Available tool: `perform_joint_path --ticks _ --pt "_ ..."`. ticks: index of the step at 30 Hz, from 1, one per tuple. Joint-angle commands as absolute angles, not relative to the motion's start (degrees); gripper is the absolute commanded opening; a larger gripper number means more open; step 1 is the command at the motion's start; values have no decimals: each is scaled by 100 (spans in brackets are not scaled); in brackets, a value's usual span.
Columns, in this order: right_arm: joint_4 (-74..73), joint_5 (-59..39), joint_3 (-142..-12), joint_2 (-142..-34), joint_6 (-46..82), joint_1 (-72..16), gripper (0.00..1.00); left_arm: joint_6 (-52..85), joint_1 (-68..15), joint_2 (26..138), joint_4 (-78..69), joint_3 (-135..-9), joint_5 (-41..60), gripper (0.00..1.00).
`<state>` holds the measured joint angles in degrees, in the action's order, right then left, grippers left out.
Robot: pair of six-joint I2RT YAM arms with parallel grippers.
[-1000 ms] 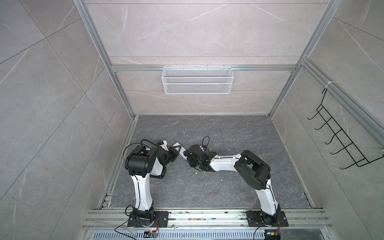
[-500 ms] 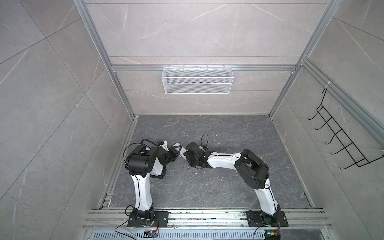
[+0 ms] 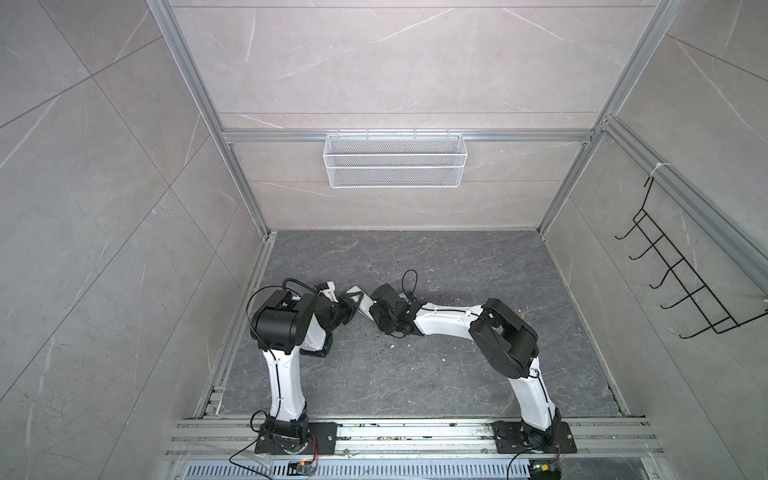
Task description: Load the batteries into the remote control
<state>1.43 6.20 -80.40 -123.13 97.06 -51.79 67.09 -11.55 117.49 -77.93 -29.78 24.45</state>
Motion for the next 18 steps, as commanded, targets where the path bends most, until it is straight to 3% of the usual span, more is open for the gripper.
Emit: perform_joint_path --ticks 1,7,12,18 --pt "1232 598 -7672 -12467 9479 -5225 31 6623 -1112 11689 -8112 -3035 2513 0" --pt "1652 841 -7522 -12156 9116 -5197 30 6563 -1092 11632 -8112 -2985 2435 0" --pt "1183 827 -7216 -12037 8836 -5186 32 6561 -1092 11648 -8112 -2996 2435 0" --pt "308 918 -7025 -11736 8225 -5188 55 6564 -1092 11671 -8112 -2998 2453 0"
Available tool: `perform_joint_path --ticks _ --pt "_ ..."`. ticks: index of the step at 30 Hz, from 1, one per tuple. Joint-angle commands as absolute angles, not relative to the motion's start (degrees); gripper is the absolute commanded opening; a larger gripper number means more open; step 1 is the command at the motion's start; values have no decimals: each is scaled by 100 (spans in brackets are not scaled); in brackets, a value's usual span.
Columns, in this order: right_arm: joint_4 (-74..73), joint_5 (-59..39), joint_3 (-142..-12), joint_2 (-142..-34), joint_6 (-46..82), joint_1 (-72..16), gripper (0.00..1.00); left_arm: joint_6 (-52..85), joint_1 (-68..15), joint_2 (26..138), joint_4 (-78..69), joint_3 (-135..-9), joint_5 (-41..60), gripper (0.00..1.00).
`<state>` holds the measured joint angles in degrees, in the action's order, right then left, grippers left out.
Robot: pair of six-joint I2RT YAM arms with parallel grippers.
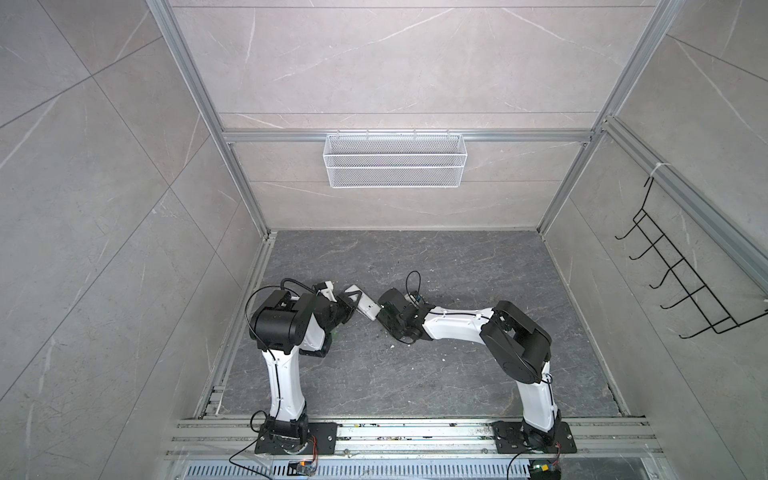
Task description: Load the batteries into the remote control
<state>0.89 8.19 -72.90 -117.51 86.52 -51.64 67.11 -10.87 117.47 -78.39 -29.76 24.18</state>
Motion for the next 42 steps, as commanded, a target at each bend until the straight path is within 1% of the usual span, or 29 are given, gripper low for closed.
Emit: perform_joint_path --ticks 1,3,8,13,17,23,28,32,42 --pt "230 900 -7032 -11725 8170 -5179 59 6571 -1098 11676 -8110 -3004 2452 0" --pt "158 792 -7152 -11787 8107 -5178 66 6592 -1098 11661 -8108 -3009 2470 0" --pt "-187 483 -7258 -11949 8045 -5169 74 6625 -1094 11426 -8111 -2962 2517 0" --pt "-1220 290 -6927 -12036 8185 -5163 75 6782 -1099 11320 -8110 -2928 2654 0" --pt "-1860 347 -6679 -12075 8441 -5148 72 6916 -1097 11386 -8112 -2979 2753 0" --pt "-2422 237 -6608 -12272 8738 -5110 66 7080 -1093 11504 -8114 -3068 2953 0" --pt "-2470 371 -6532 -12265 8794 -5111 59 7069 -1070 11504 -8112 -3063 2944 0" --pt "-2354 422 -6453 -12217 8821 -5116 48 7009 -1046 11476 -8112 -3013 2876 0" --pt "-2088 435 -6264 -12159 8807 -5129 30 6953 -987 11514 -8112 -2937 2710 0"
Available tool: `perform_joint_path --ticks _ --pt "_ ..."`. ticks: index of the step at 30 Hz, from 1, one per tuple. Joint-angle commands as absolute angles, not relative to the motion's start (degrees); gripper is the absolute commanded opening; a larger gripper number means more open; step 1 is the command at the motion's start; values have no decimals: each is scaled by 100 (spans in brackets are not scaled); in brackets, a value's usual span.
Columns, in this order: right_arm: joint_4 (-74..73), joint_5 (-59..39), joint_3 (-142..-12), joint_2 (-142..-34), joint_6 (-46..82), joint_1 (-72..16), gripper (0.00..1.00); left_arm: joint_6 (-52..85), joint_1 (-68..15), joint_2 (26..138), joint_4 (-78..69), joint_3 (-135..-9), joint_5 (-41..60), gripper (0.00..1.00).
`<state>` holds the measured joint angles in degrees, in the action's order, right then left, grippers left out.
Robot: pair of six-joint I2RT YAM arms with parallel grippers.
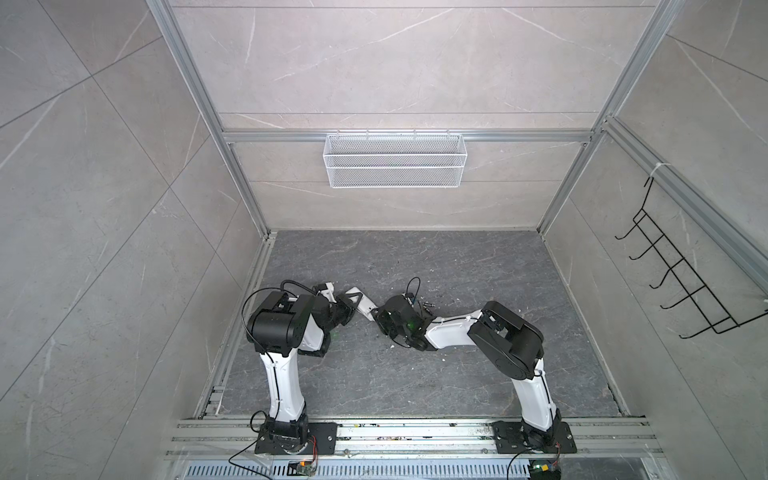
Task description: Load the batteries into the remote control
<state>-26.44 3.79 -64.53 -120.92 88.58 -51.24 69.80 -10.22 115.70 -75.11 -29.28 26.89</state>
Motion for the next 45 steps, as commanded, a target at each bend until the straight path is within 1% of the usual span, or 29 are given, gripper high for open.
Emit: perform_joint_path --ticks 1,6,10,24,32,33,34,37,39,41,43,45 --pt "-2024 450 -6245 -12134 8802 -5129 29 6926 -982 11505 -8111 -2930 2705 0" --pt "-1638 559 -6164 -12019 8764 -5131 26 6808 -978 11443 -8111 -2867 2611 0" --pt "-1563 629 -6082 -11980 8746 -5117 26 6720 -982 11436 -8108 -2807 2467 0" --pt "-1285 756 -5796 -11710 8564 -5081 27 6372 -980 11145 -8111 -2399 1739 0" --pt "-973 738 -5797 -11503 8240 -5006 29 6083 -995 10850 -8109 -2170 1439 0" --pt "-933 747 -5771 -11439 8167 -4993 31 6019 -1000 10773 -8108 -2123 1375 0" --pt "-889 741 -5765 -11375 8080 -4987 36 5960 -1012 10702 -8110 -2085 1304 0" --pt "-330 683 -5923 -11091 7627 -4980 61 5819 -1062 10569 -8102 -2048 1258 0" --pt "363 797 -6080 -10829 7333 -4981 69 5858 -1085 10588 -8110 -2127 1438 0" --pt "822 1030 -6025 -10481 7015 -4982 71 5998 -1094 10606 -8109 -2245 1692 0" --pt "1150 1374 -5871 -10076 6613 -4978 71 6109 -1127 10599 -8112 -2382 2009 0" --pt "1047 1441 -5669 -9747 6269 -4983 71 6153 -1189 10590 -8107 -2461 2176 0"
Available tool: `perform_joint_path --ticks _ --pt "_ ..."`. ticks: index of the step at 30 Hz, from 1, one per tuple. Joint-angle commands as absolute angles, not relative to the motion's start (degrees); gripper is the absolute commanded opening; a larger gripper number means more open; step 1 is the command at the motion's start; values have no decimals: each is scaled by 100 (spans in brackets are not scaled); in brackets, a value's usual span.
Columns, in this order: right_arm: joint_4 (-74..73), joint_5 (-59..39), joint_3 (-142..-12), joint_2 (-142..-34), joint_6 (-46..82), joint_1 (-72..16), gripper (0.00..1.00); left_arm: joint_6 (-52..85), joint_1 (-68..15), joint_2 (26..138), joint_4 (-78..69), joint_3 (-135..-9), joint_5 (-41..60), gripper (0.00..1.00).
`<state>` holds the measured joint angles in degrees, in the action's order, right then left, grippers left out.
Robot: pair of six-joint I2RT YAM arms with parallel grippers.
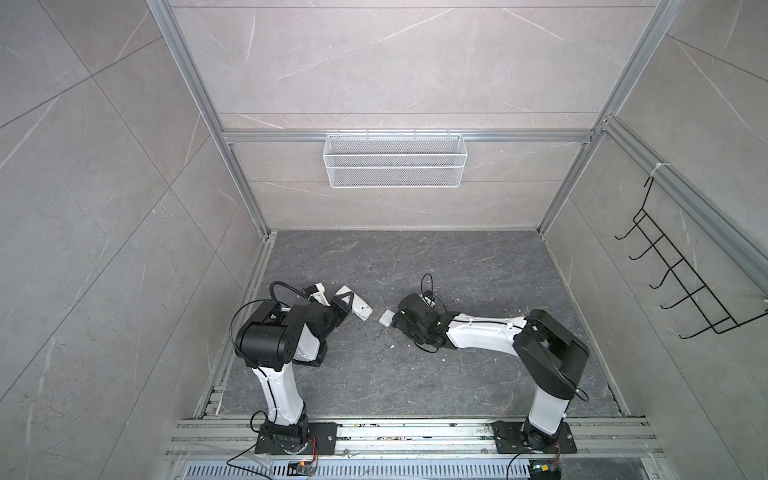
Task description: Load the batteries into the remote control
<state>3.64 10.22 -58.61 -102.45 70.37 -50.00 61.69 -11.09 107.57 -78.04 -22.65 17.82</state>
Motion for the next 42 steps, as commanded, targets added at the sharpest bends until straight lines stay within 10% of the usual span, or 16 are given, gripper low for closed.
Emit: perform_joint_path --ticks 1,27,42 --pt "741 1329 -5536 -9629 6121 -4977 71 6196 -1205 10597 -8106 -2490 2237 0" --pt "-3480 -312 -5815 -10085 7070 -4819 74 9876 -1808 9491 -8098 -2774 1065 0" --pt "-3481 -150 -6497 -10644 7599 -4807 45 10152 -2030 9119 -8095 -2614 906 0"
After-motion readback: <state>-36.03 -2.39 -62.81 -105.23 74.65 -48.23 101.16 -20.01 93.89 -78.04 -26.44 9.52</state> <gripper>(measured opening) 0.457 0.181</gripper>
